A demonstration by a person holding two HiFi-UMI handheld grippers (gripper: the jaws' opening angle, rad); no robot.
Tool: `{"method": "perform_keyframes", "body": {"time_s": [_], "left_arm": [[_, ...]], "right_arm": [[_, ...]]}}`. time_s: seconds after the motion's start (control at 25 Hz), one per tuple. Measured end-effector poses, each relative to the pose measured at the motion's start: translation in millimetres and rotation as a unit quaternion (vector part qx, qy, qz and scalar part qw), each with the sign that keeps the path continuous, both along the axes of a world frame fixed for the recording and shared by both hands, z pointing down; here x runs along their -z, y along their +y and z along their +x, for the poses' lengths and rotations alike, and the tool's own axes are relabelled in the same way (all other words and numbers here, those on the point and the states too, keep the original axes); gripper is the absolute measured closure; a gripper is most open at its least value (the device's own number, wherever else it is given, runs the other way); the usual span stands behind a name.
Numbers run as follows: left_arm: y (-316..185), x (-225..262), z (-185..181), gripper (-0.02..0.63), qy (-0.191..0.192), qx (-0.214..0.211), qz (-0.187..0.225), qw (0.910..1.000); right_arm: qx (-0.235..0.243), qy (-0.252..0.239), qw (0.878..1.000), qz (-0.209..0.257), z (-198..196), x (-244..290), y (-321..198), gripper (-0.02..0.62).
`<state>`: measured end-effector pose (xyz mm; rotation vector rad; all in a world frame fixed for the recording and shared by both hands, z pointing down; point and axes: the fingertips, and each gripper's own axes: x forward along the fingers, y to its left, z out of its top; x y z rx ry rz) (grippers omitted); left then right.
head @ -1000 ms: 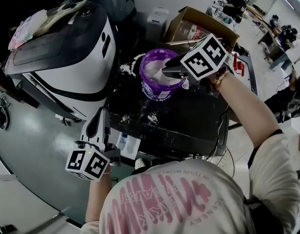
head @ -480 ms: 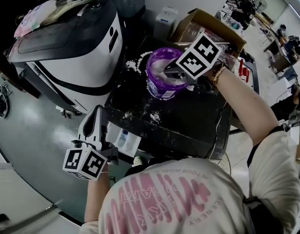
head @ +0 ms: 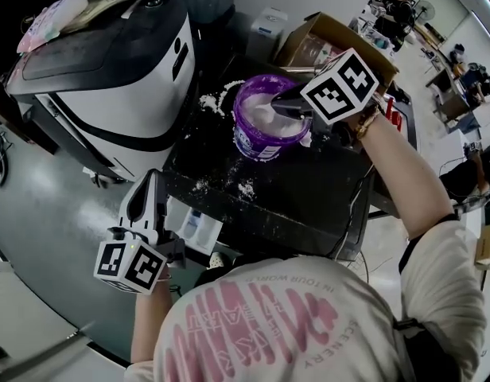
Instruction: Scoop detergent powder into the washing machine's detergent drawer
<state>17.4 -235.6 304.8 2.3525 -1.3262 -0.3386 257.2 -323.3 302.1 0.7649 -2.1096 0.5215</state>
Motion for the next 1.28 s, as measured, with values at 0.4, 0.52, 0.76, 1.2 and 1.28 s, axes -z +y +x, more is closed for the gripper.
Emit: {"method": "perform_keyframes", "body": {"time_s": [0.4, 0.52, 0.76, 1.2, 1.28], "left_arm": [[-5, 0, -7, 0.604, -0.002, 0.01, 0.0, 0.9999], [-4, 0, -8, 0.604, -0.001, 0.012, -0.001, 0.9999], [0, 2, -11, 0.604, -0.004, 0.014, -0.001, 0.9999], [8, 2, -15, 0.604, -0.005, 0.021, 0.001, 0.9998], [10, 3, -15, 0.604, -0.006, 0.022, 0.002, 0.9997]], "right_arm": [[-0.01, 0.096, 0.994, 0.047, 13, -14, -27, 0.587], [-0.008, 0.096, 0.995, 0.04, 9, -17, -28, 0.588], [-0.004, 0.095, 0.995, 0.037, 5, -21, -24, 0.588], [0.023, 0.108, 0.993, 0.04, -5, -23, -11, 0.588], [0.027, 0.109, 0.993, 0.04, -6, -23, -8, 0.588]]}}
